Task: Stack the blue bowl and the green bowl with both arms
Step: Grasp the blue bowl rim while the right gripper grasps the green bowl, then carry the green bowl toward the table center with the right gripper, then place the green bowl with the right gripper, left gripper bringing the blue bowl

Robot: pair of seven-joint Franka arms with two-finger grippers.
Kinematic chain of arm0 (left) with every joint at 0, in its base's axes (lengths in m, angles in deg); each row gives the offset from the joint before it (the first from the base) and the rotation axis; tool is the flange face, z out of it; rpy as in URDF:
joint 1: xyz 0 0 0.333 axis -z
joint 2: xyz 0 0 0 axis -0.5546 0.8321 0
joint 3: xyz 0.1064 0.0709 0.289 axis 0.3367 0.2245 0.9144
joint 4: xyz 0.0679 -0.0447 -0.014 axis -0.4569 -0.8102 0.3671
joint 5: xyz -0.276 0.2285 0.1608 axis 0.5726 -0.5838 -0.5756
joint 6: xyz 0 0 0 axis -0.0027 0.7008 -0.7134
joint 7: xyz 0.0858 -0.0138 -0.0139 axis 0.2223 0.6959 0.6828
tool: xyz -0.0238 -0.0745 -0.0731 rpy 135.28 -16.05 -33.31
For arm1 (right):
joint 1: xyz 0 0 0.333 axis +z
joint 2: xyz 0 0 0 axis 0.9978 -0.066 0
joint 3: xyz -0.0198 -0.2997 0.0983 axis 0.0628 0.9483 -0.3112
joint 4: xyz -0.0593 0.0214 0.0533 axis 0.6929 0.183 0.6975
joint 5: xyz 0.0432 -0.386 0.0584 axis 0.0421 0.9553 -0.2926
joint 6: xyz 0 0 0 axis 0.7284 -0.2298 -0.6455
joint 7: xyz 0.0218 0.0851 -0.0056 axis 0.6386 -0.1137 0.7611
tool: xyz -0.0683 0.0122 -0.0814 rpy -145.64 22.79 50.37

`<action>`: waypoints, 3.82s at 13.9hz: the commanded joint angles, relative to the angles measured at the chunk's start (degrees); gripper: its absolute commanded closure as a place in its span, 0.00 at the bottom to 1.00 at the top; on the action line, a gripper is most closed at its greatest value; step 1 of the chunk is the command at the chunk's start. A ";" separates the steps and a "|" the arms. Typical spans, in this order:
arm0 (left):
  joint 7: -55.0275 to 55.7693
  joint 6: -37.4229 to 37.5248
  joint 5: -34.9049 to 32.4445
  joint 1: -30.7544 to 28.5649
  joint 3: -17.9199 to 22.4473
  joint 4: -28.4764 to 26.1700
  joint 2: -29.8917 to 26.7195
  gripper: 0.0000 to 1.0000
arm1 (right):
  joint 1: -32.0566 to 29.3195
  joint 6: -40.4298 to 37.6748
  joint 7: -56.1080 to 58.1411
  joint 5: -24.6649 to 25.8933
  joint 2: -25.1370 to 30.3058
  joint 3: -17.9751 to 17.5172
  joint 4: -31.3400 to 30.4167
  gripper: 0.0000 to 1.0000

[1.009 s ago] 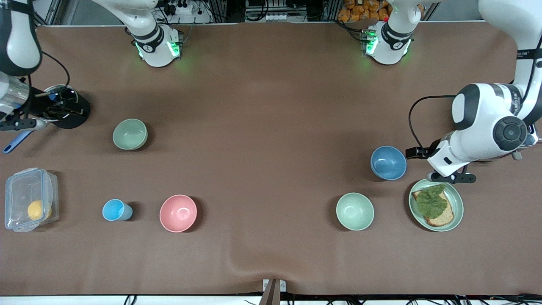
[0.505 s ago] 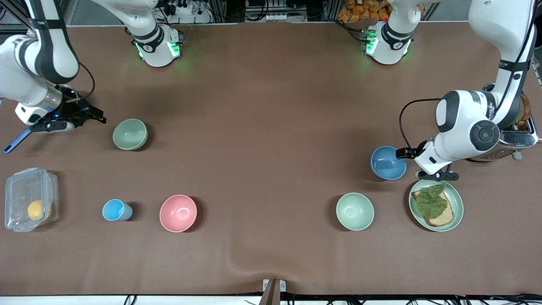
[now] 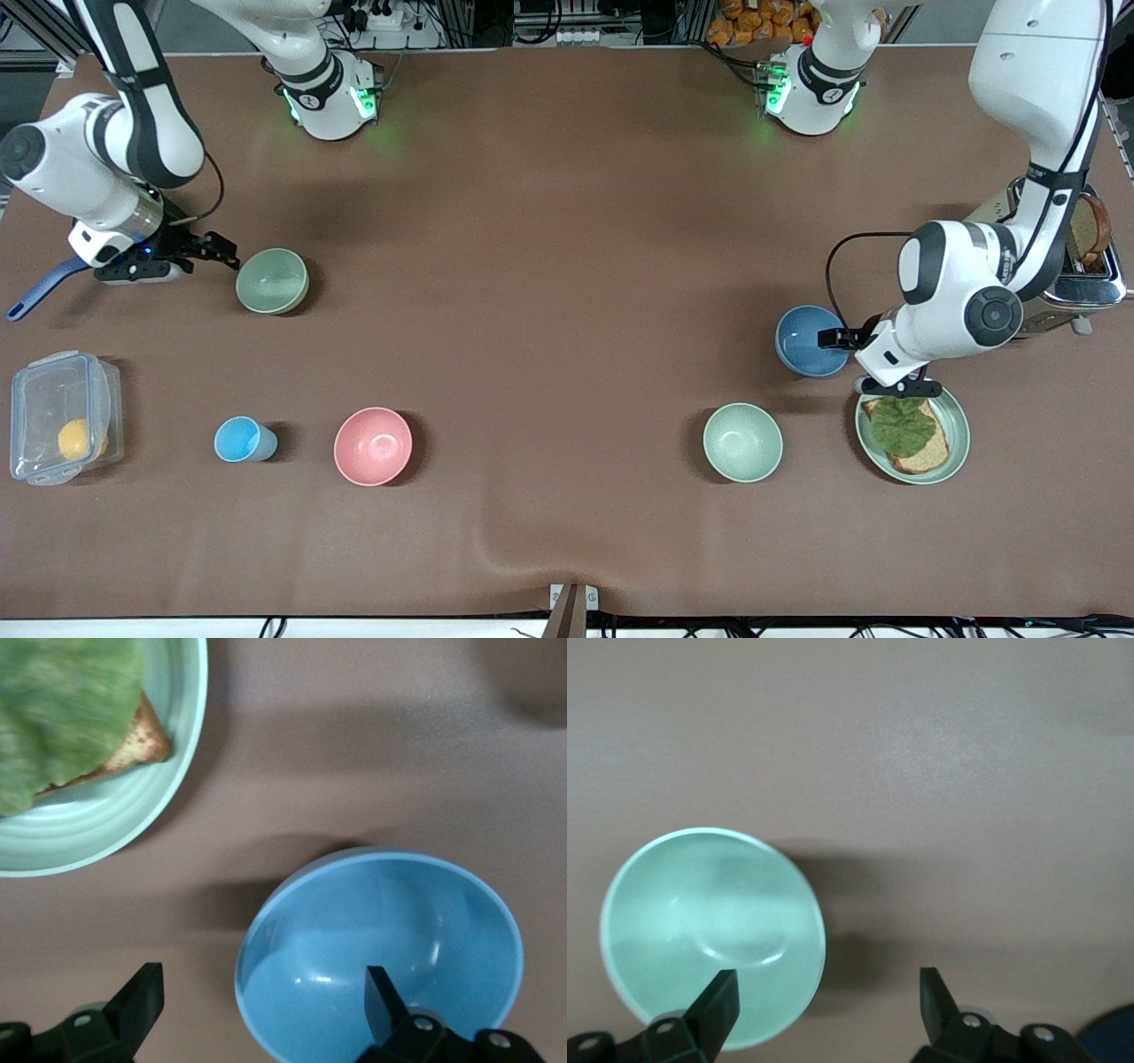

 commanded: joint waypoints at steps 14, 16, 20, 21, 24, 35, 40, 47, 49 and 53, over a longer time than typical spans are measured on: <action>-0.81 -1.00 -6.52 -0.21 -0.25 3.78 5.30 0.04 | 3.64 6.58 0.59 -5.16 -5.25 -0.25 -1.48 1.00; -0.11 -1.00 -6.43 -0.13 -0.25 3.69 5.30 0.50 | 3.73 1.51 0.24 -5.16 -4.47 -0.43 0.09 1.00; 0.25 -1.00 -6.43 0.14 -0.25 3.69 5.30 0.93 | 3.64 -16.08 -2.22 -5.16 -2.36 -0.52 8.09 1.00; 0.25 -1.00 -6.43 0.14 -0.25 3.69 5.30 1.00 | 3.73 -16.45 -2.31 -5.16 -1.83 -0.60 8.36 1.00; 0.25 -1.00 -6.43 0.05 -0.25 3.60 5.12 1.00 | 3.73 -22.22 -9.82 -5.16 0.19 -4.71 10.81 1.00; 12.01 -0.56 -2.14 -0.39 -3.77 3.78 -2.69 1.00 | 6.54 -25.70 -57.38 -5.77 1.96 -29.93 18.65 1.00; 12.99 -0.47 5.33 -0.30 -3.86 3.69 -6.39 1.00 | 10.66 -16.74 -77.07 -5.77 -0.24 -37.07 18.38 1.00; 17.64 0.50 12.99 0.14 -7.10 4.74 -6.92 1.00 | 21.30 -6.18 -92.65 -4.98 -5.78 -37.25 16.89 1.00; 20.45 1.19 13.08 0.14 -8.60 5.45 -6.74 1.00 | 23.58 -0.75 -95.02 -4.02 -6.48 -37.17 14.18 1.00; 27.30 1.38 12.99 0.92 -12.29 6.41 -6.13 1.00 | 27.45 1.91 -102.48 3.69 -10.16 -37.08 13.81 1.00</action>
